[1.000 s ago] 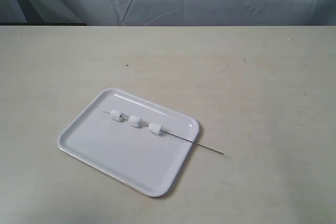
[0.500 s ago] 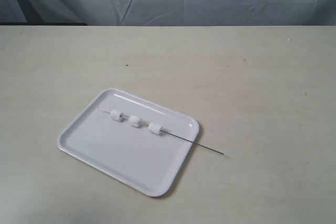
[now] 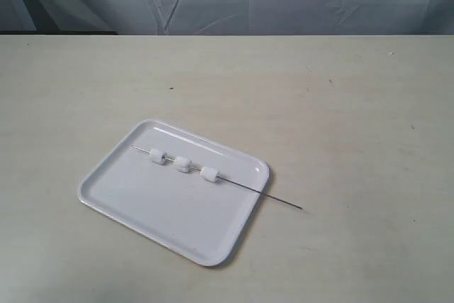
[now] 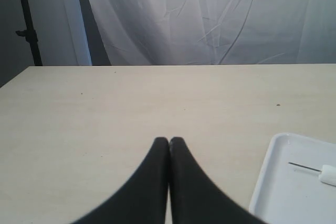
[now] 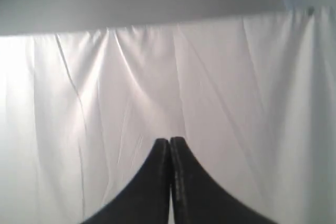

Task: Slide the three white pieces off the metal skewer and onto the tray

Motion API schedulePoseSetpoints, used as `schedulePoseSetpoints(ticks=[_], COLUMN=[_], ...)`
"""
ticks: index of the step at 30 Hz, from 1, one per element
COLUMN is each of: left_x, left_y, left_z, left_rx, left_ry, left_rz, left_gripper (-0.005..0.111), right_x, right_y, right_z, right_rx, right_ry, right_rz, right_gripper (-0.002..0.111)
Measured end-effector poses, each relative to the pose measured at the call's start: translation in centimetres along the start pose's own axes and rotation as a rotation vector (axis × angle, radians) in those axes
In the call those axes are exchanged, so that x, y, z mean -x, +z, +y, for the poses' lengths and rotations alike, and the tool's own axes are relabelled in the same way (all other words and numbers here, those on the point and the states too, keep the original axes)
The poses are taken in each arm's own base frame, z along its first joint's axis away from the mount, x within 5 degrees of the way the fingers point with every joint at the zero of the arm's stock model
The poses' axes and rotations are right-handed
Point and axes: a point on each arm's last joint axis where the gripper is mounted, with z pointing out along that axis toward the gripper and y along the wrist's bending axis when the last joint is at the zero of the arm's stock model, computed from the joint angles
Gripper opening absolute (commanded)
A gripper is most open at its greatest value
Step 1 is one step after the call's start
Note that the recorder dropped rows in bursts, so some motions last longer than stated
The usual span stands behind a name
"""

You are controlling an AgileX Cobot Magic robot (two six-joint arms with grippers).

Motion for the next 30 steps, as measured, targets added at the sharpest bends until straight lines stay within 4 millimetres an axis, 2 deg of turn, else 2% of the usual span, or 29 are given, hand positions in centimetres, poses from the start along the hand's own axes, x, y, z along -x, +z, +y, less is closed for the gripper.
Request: schedulePoseSetpoints(ticks=[4, 7, 30], left_x=[0.0, 0.0, 0.0], left_y=[0.0, 0.0, 0.0], left_z=[0.0, 0.0, 0.0], left_rx=[0.0, 0.0, 0.0], left_ry=[0.0, 0.0, 0.0], left_rz=[0.0, 0.0, 0.0], left_gripper=[0.0, 0.0, 0.0], right_x=[-0.7, -1.6, -2.1], right_y=[2.2, 3.4, 4.4], right_z=[-0.1, -0.2, 0.0], right_rx=[-0.043, -0.049, -0.03], right_ry=[0.051, 0.018, 0.025], right_rz=[0.32, 0.423, 0.459], right_gripper=[-0.001, -0.001, -0.001])
